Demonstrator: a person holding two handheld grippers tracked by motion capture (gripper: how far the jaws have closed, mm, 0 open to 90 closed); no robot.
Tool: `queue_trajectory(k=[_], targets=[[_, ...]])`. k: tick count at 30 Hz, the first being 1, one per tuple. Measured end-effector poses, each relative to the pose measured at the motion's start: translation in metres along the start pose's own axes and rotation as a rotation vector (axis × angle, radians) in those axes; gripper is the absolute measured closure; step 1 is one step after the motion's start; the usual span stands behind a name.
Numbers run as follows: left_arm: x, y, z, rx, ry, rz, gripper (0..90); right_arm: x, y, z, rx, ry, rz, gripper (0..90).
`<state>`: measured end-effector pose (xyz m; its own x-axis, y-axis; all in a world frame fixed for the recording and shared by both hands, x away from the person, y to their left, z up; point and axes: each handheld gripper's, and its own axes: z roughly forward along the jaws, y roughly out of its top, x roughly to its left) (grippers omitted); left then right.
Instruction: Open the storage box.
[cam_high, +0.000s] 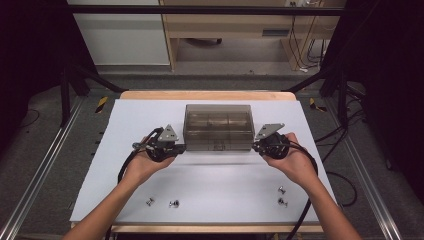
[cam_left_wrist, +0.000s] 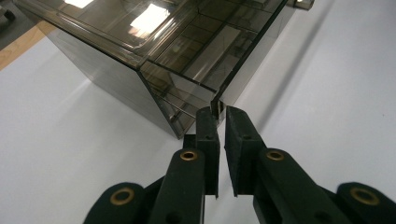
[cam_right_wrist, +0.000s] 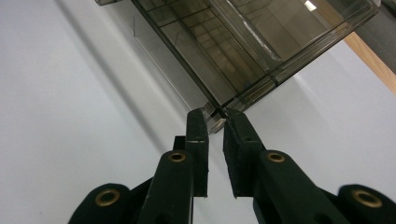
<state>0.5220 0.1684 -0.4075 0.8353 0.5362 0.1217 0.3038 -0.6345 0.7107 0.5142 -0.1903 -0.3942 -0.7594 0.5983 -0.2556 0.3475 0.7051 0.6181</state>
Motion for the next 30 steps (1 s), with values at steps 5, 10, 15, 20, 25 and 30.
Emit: queue_trajectory(k=[5,10,15,20,25,30], targets=[[-0.003,0.000,-0.005,-0.004,-0.007,0.008,84.1,0.004,-0.002,-0.005,0.002,0.002,-0.003,80.9],[-0.008,-0.003,-0.007,-0.012,-0.007,0.003,84.0,0.007,-0.004,-0.010,-0.013,0.012,0.001,81.1],[-0.017,-0.008,-0.008,-0.012,-0.008,0.012,84.5,0.013,-0.009,-0.011,-0.007,0.007,0.001,81.3],[-0.021,-0.010,-0.012,-0.013,-0.004,0.012,84.4,0.020,-0.010,-0.015,0.001,-0.011,-0.016,81.3],[-0.023,-0.013,-0.014,-0.021,-0.010,-0.001,84.3,0.023,-0.011,-0.017,-0.010,0.000,-0.028,81.6],[-0.028,-0.013,-0.015,-0.012,-0.015,0.007,84.4,0.025,-0.013,-0.019,-0.004,0.002,-0.030,81.6]])
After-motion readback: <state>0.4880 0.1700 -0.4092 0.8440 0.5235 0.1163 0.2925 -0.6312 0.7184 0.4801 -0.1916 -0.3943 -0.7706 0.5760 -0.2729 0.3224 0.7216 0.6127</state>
